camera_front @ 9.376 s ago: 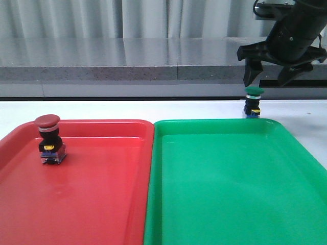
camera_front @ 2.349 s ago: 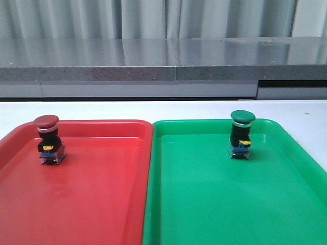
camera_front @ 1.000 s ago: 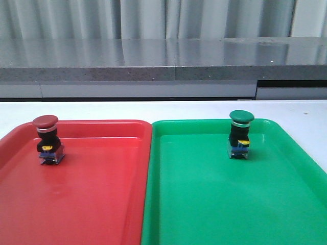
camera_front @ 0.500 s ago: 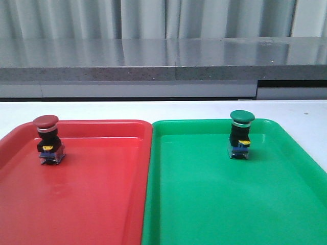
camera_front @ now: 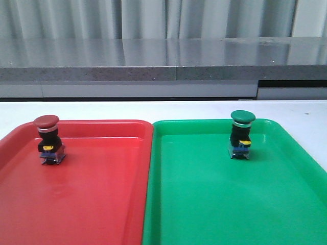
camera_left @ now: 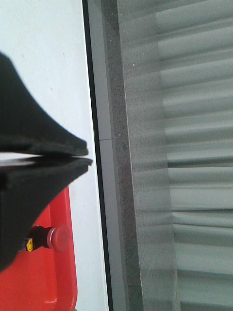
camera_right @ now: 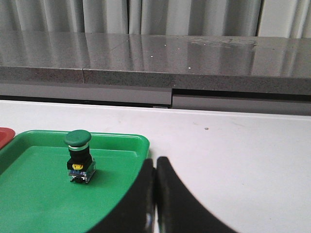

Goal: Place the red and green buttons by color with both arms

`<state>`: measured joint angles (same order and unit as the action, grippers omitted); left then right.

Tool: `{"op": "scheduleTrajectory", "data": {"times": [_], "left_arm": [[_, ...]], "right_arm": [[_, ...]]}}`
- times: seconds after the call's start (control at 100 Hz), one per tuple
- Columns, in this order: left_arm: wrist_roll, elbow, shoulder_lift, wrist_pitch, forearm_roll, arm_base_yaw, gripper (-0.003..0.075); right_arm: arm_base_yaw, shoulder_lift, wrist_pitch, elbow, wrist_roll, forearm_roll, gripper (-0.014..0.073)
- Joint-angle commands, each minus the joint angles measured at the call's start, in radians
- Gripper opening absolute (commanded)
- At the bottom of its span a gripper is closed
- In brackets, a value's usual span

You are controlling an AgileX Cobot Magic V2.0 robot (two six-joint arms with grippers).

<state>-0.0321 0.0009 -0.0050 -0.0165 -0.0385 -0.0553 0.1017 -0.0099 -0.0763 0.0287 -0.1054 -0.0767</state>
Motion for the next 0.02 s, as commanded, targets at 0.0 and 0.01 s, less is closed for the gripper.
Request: {"op": "scheduleTrajectory", "data": {"times": [0.0,0.01], "left_arm": [[-0.006,0.025,-0.033,0.088,0.008,0.005,-0.0019],[-0.006,0.025,-0.033,0.088,0.008,0.005,-0.0019]], "right_arm": [[-0.003,-0.021,0.076,-0.016,0.005,0.001,-0.0067],[-0.003,-0.021,0.076,-0.016,0.005,0.001,-0.0067]]}}
